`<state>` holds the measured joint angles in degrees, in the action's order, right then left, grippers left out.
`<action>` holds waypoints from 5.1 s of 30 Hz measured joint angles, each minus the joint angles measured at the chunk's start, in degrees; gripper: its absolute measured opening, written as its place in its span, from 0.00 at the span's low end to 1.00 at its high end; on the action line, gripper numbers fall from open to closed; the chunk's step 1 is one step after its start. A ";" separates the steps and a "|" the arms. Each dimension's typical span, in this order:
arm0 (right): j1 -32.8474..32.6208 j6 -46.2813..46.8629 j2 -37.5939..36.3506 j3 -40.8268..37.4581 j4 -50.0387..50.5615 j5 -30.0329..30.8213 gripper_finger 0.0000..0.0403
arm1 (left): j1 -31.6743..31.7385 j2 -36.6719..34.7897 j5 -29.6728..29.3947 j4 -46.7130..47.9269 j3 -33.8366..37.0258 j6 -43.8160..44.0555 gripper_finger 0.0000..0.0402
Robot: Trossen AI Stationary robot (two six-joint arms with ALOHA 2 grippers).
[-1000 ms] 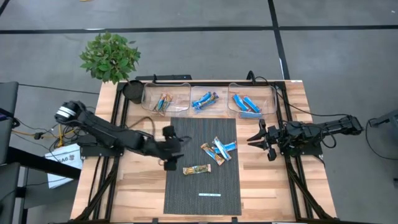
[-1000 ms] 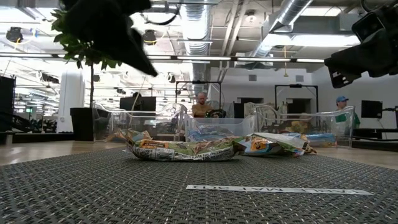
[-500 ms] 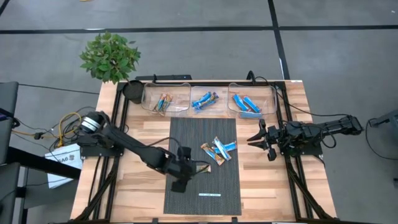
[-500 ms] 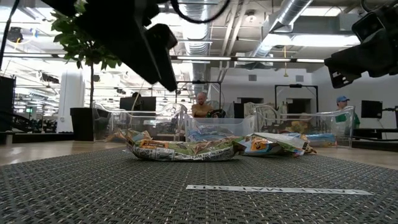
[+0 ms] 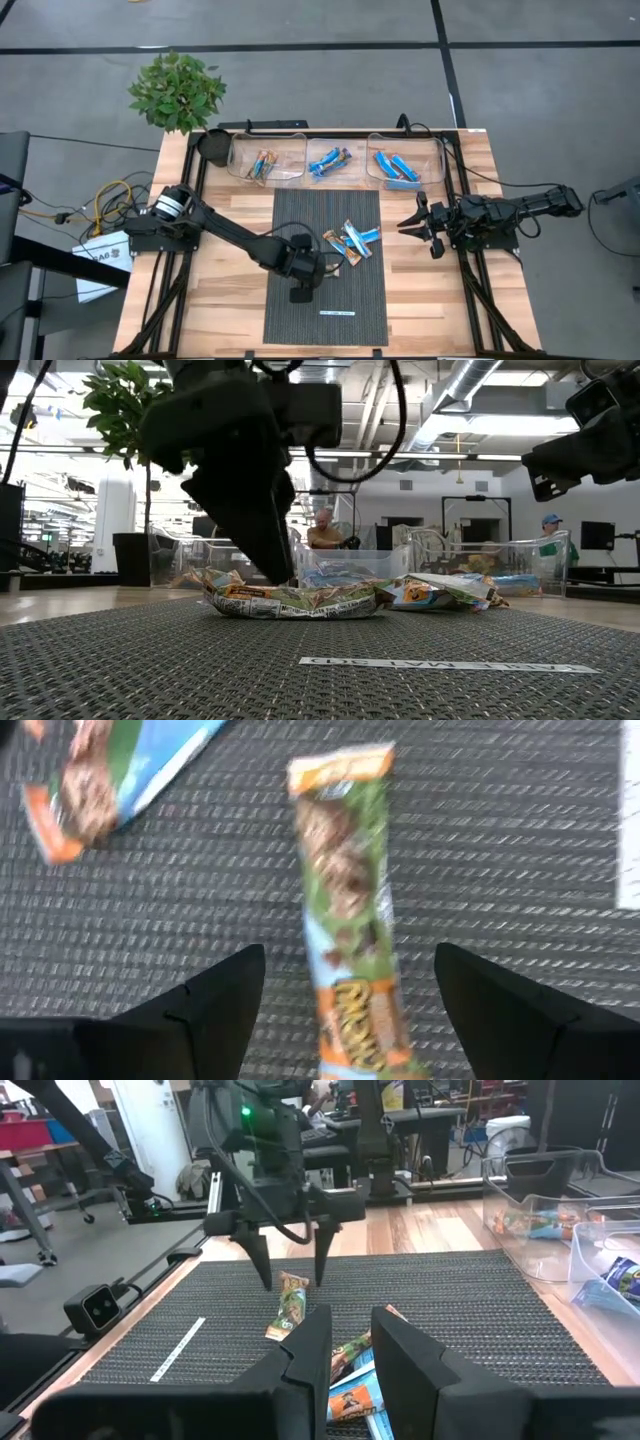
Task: Pick and place Granola Bars by type
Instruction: Put the yellow granola bar into the left transparent bin
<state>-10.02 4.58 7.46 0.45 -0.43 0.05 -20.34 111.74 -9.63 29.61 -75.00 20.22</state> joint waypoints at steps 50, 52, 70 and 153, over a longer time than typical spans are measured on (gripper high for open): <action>0.00 0.00 0.17 0.00 -0.04 0.00 0.17 | 0.97 2.75 4.02 -1.01 -0.37 -0.88 0.16; 0.00 0.00 0.17 0.01 -0.03 0.00 0.17 | 0.74 2.75 3.96 -2.24 -0.37 -1.60 0.16; 0.02 0.00 0.17 0.02 -0.02 0.00 0.17 | 0.45 -5.65 -9.83 -16.41 -0.35 -9.21 0.16; 0.01 0.00 0.39 0.02 -0.02 -0.02 0.17 | 35.64 -40.65 -29.79 3.04 25.50 0.64 0.16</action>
<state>-10.01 4.58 7.86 0.47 -0.45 0.03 15.31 71.09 -39.42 32.65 -49.50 20.86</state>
